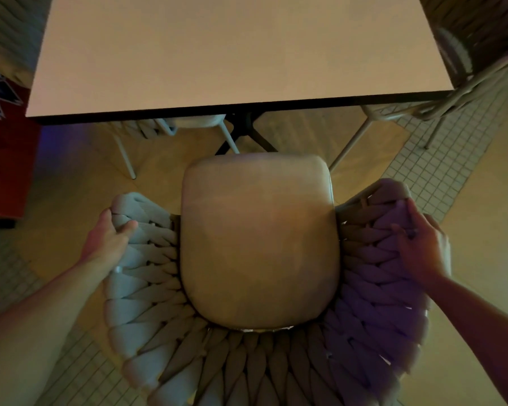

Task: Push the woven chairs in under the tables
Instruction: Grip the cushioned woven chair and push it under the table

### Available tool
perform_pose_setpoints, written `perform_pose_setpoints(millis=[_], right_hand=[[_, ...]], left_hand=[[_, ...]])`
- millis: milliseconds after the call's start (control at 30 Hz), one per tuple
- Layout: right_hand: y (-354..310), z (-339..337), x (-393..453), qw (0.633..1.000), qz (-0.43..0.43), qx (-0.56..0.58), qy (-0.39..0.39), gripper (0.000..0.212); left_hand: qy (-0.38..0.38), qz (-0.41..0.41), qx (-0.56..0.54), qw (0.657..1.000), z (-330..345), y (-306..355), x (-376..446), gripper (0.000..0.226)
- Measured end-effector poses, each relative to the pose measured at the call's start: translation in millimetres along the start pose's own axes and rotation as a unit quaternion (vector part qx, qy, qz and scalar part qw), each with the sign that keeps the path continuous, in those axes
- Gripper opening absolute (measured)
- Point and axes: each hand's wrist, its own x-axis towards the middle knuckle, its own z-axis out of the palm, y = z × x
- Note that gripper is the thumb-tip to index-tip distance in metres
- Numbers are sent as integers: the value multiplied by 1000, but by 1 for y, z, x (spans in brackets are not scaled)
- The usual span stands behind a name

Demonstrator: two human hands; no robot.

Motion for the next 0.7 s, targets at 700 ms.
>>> perform_pose_setpoints(millis=[700], right_hand=[[-18,16,65,1000,-11,0,-4,60]], left_hand=[[20,-10,-23,999,-3,37,41,64]])
